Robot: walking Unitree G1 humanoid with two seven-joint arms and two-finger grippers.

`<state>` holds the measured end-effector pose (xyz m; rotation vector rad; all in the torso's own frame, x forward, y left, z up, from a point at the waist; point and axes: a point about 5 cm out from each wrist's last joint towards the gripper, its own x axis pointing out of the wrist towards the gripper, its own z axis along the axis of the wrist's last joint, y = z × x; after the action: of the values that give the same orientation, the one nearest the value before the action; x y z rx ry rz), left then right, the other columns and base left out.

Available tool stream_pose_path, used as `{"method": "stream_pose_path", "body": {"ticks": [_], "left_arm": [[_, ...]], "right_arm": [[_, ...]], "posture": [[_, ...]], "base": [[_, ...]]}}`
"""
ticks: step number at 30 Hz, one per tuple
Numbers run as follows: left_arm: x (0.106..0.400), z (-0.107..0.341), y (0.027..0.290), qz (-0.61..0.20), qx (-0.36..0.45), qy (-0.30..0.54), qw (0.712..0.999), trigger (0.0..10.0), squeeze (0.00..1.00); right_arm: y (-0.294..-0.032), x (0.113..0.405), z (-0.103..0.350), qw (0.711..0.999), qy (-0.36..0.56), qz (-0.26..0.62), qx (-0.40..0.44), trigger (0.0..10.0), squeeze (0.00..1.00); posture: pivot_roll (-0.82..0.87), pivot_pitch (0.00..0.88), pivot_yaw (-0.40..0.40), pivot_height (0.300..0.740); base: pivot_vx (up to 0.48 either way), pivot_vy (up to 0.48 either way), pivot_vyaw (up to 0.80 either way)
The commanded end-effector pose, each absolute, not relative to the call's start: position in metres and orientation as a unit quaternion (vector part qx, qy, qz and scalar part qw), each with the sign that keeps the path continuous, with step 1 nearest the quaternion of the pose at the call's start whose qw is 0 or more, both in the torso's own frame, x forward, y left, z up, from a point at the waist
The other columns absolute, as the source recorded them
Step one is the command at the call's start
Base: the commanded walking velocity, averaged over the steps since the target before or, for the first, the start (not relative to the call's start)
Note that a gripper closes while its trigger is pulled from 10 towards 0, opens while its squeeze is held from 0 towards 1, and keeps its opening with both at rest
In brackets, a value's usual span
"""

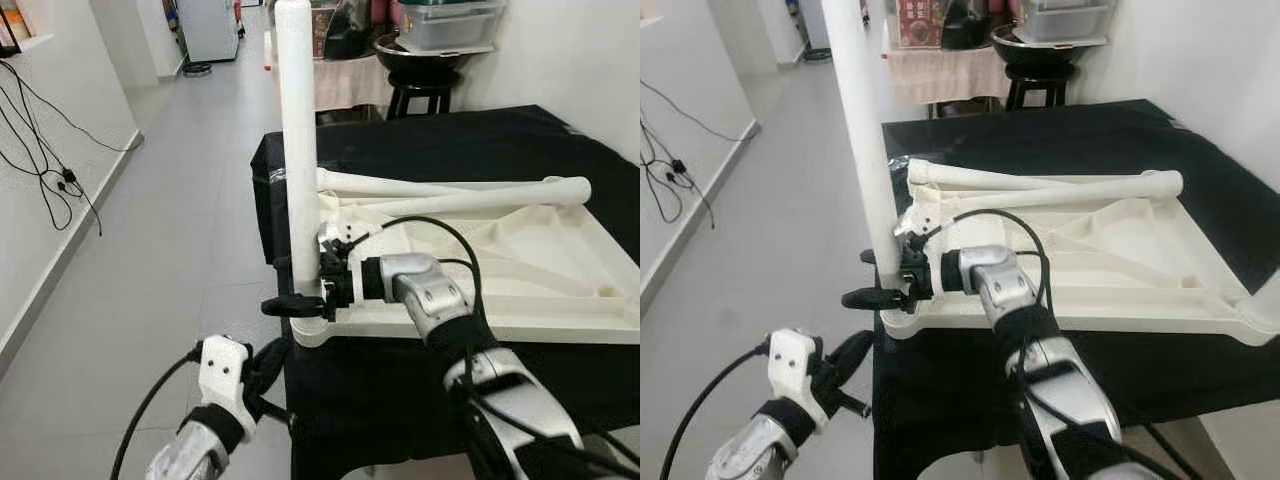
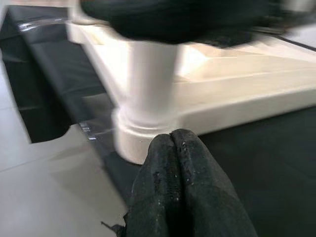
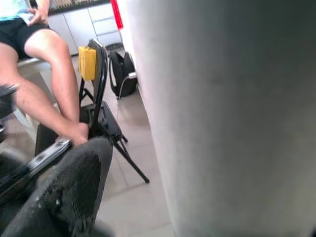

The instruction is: Building children table

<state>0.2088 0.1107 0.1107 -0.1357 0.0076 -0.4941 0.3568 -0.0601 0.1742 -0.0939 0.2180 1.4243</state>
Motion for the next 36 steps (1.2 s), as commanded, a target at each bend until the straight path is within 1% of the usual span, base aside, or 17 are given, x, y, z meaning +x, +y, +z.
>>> {"method": "stream_pose_path", "body": {"ticks": [1, 3, 4, 5, 11, 12, 13, 14, 16, 17, 18, 19, 22, 27, 32, 33, 36], "left_arm": [[0.206, 0.113, 0.111, -0.255, -0.053, 0.000, 0.966, 10.0, 0.00], [0.205, 0.113, 0.110, -0.256, -0.053, 0.001, 0.965, 10.0, 0.00], [0.205, 0.112, 0.110, -0.255, -0.054, 0.002, 0.966, 10.0, 0.00], [0.205, 0.112, 0.111, -0.251, -0.055, 0.002, 0.967, 10.0, 0.00], [0.206, 0.113, 0.112, -0.244, -0.058, 0.001, 0.968, 10.0, 0.00], [0.205, 0.113, 0.112, -0.243, -0.058, 0.001, 0.968, 10.0, 0.00], [0.205, 0.113, 0.112, -0.243, -0.058, 0.001, 0.968, 10.0, 0.00], [0.204, 0.114, 0.113, -0.242, -0.059, 0.001, 0.969, 10.0, 0.00], [0.204, 0.114, 0.113, -0.242, -0.059, 0.001, 0.969, 10.0, 0.00], [0.204, 0.114, 0.114, -0.241, -0.059, 0.000, 0.969, 10.0, 0.00], [0.204, 0.114, 0.114, -0.241, -0.059, 0.000, 0.969, 10.0, 0.00], [0.204, 0.115, 0.116, -0.239, -0.059, 0.001, 0.969, 10.0, 0.00], [0.204, 0.113, 0.120, -0.238, -0.060, 0.004, 0.970, 10.0, 0.00], [0.207, 0.112, 0.121, -0.239, -0.063, 0.008, 0.969, 10.0, 0.00], [0.207, 0.112, 0.122, -0.230, -0.061, 0.005, 0.971, 10.0, 0.00], [0.207, 0.112, 0.123, -0.232, -0.064, 0.007, 0.971, 10.0, 0.00], [0.207, 0.111, 0.123, -0.235, -0.066, 0.009, 0.970, 10.0, 0.00]], "right_arm": [[-0.050, 0.357, 0.169, 0.750, 0.112, 0.649, -0.055, 7.2, 0.00], [-0.050, 0.359, 0.169, 0.753, 0.113, 0.646, -0.054, 7.2, 0.00], [-0.051, 0.360, 0.167, 0.761, 0.115, 0.637, -0.048, 4.0, 0.00], [-0.054, 0.360, 0.164, 0.764, 0.119, 0.633, -0.046, 0.0, 0.00], [-0.071, 0.362, 0.150, 0.785, 0.131, 0.603, -0.053, 0.0, 0.00], [-0.083, 0.366, 0.142, 0.820, 0.146, 0.550, -0.063, 0.0, 0.00], [-0.083, 0.366, 0.142, 0.820, 0.146, 0.550, -0.063, 0.0, 0.00], [-0.105, 0.374, 0.126, 0.909, 0.165, 0.375, -0.077, 0.0, 0.00], [-0.105, 0.374, 0.126, 0.909, 0.165, 0.375, -0.077, 0.0, 0.00], [-0.114, 0.376, 0.122, 0.937, 0.170, 0.295, -0.080, 0.0, 0.00], [-0.114, 0.376, 0.122, 0.937, 0.170, 0.295, -0.080, 0.0, 0.00], [-0.105, 0.347, 0.105, 0.944, 0.195, 0.265, -0.035, 0.0, 0.00], [-0.113, 0.278, 0.099, 0.949, 0.221, 0.223, -0.037, 0.0, 0.00], [-0.137, 0.307, 0.109, 0.962, 0.197, 0.179, -0.056, 0.0, 0.00], [-0.130, 0.306, 0.109, 0.961, 0.196, 0.187, -0.051, 0.0, 0.00], [-0.114, 0.308, 0.116, 0.958, 0.180, 0.223, -0.027, 10.0, 0.00], [-0.103, 0.307, 0.125, 0.955, 0.166, 0.246, -0.004, 10.0, 0.00]], "posture": [[0.08, 0.040, -0.001, 0.740], [0.08, 0.040, -0.001, 0.740], [0.08, 0.041, -0.001, 0.740], [0.08, 0.042, 0.001, 0.740], [0.07, 0.044, 0.003, 0.740], [0.06, 0.047, 0.002, 0.740], [0.06, 0.047, 0.002, 0.740], [0.06, 0.058, 0.001, 0.740], [0.06, 0.058, 0.001, 0.740], [0.06, 0.058, 0.001, 0.740], [0.06, 0.058, 0.001, 0.740], [0.05, 0.080, 0.004, 0.740], [0.03, 0.086, 0.010, 0.740], [0.03, 0.056, 0.014, 0.740], [0.02, 0.056, 0.020, 0.740], [0.02, 0.050, 0.022, 0.740], [0.02, 0.049, 0.024, 0.740]], "base": [[0.000, 0.000, 0.00], [0.000, 0.000, 0.00], [0.000, 0.000, 0.00], [0.000, 0.000, 0.00], [0.000, 0.000, 0.00], [0.000, 0.000, 0.00], [0.000, 0.000, 0.00], [0.000, 0.000, 0.00], [0.000, 0.000, 0.00], [0.000, 0.000, 0.00], [0.000, 0.000, 0.00], [0.000, 0.000, 0.00], [0.000, 0.000, 0.00], [0.000, 0.000, 0.00], [0.000, 0.000, 0.00], [0.000, 0.000, 0.00], [0.000, 0.000, 0.00]]}}
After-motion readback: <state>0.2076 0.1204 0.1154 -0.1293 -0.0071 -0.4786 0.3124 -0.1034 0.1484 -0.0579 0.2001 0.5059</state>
